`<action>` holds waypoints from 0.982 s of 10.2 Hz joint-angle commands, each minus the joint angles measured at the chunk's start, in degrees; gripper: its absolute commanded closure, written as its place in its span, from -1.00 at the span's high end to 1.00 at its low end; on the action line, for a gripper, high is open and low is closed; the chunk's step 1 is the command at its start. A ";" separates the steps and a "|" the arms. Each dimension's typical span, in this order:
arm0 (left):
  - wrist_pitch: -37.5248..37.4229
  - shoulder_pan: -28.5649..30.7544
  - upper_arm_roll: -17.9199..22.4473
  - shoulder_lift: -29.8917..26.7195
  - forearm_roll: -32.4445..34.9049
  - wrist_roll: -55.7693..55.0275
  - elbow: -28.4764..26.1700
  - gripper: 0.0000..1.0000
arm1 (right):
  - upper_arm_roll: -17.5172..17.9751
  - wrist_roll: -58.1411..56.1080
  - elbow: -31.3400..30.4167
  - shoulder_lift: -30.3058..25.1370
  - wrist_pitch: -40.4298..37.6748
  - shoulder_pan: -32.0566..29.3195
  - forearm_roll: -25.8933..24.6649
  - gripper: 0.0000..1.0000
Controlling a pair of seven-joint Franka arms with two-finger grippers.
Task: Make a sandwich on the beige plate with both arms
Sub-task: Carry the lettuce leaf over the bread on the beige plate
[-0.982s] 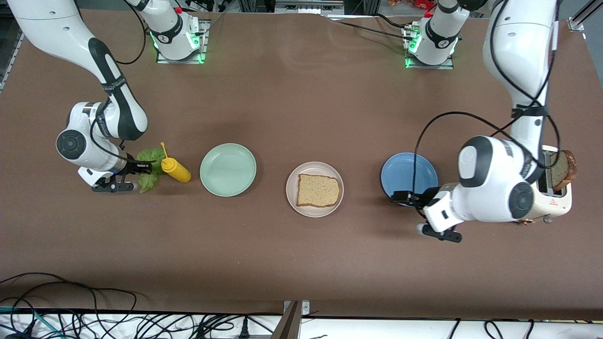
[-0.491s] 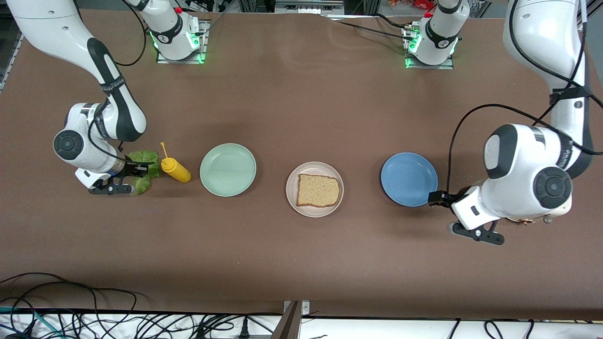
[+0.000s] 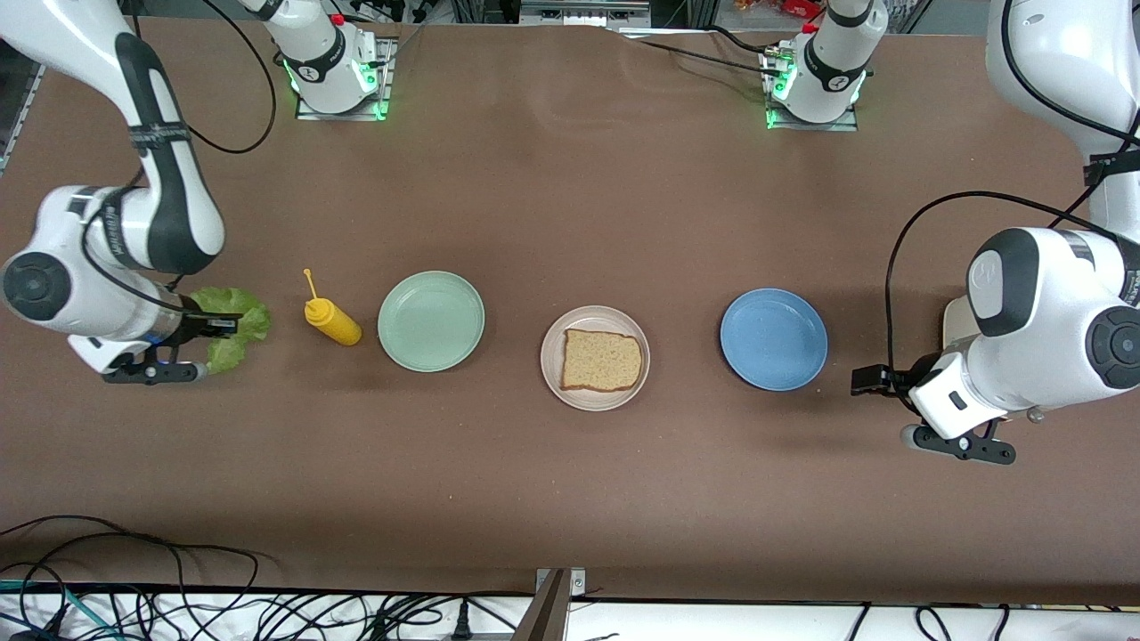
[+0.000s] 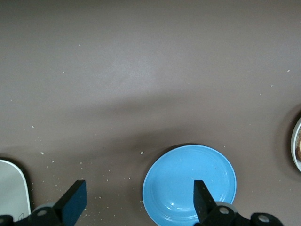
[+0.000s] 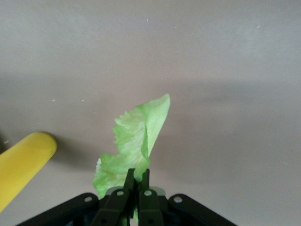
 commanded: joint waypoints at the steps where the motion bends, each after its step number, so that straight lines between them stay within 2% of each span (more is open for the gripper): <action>1: -0.54 0.38 -0.23 -1.75 1.85 -0.26 -1.39 1.00 | 1.06 0.57 9.23 0.12 -11.55 0.08 0.44 -1.00; 3: -0.54 0.55 -0.23 -1.75 1.94 -0.35 -1.48 1.00 | 2.37 8.94 13.30 -0.67 -19.03 0.08 4.10 -1.00; 4: -0.54 0.64 -0.23 -1.75 1.94 -0.35 -1.48 1.00 | 4.99 13.88 14.01 -0.68 -19.32 0.34 4.91 -1.00; 7: -0.54 0.73 -0.23 -1.75 1.94 -0.35 -1.48 1.00 | 13.69 36.18 15.16 -0.42 -19.15 1.83 5.36 -1.00; 8: -0.54 0.73 -0.23 -1.75 1.94 -0.35 -1.57 1.00 | 15.98 42.95 15.16 0.02 -18.54 2.18 6.93 -1.00; 10: -0.54 0.73 -0.23 -1.75 1.94 -0.35 -1.57 1.00 | 17.23 53.07 15.16 1.86 -13.74 6.81 8.43 -1.00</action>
